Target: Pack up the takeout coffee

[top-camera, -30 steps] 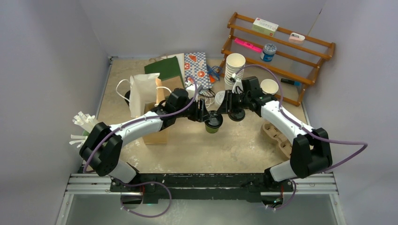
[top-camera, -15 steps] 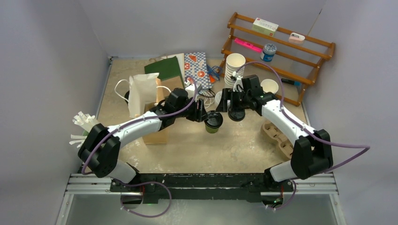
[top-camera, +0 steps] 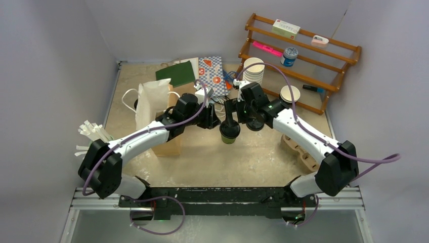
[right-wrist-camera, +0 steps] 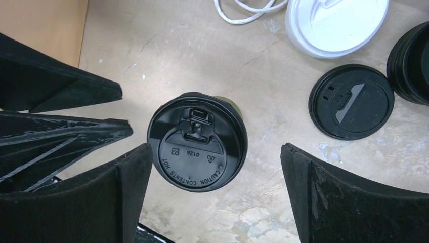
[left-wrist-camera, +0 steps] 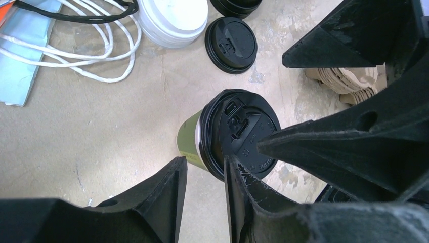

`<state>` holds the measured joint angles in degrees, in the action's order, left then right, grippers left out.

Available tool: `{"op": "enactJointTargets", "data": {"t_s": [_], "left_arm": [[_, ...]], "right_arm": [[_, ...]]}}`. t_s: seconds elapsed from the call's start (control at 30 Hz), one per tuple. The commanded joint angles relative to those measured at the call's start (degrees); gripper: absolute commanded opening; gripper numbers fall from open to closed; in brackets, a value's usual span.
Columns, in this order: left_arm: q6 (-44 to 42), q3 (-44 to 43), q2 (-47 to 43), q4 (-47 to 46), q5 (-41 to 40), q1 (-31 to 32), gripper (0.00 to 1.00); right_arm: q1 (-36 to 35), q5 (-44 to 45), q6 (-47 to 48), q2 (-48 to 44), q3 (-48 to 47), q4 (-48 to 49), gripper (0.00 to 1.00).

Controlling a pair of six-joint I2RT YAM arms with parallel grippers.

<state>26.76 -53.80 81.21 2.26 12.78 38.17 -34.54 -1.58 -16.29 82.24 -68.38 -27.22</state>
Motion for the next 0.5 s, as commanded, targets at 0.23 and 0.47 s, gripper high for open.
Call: {"op": "enactJointTargets", "data": {"t_s": [0.23,0.47], "left_arm": [[0.22,-1.06,3.39,-5.69,3.11,-0.96,0.34],[0.13,-0.78,3.69,-5.30,2.70,-1.25,0.29]], "right_arm": [[-4.02,4.06,1.22,2.70,-4.37,-2.79,0.88],[-4.75,3.73,0.83,3.55,-3.88,-2.43,0.83]]}}
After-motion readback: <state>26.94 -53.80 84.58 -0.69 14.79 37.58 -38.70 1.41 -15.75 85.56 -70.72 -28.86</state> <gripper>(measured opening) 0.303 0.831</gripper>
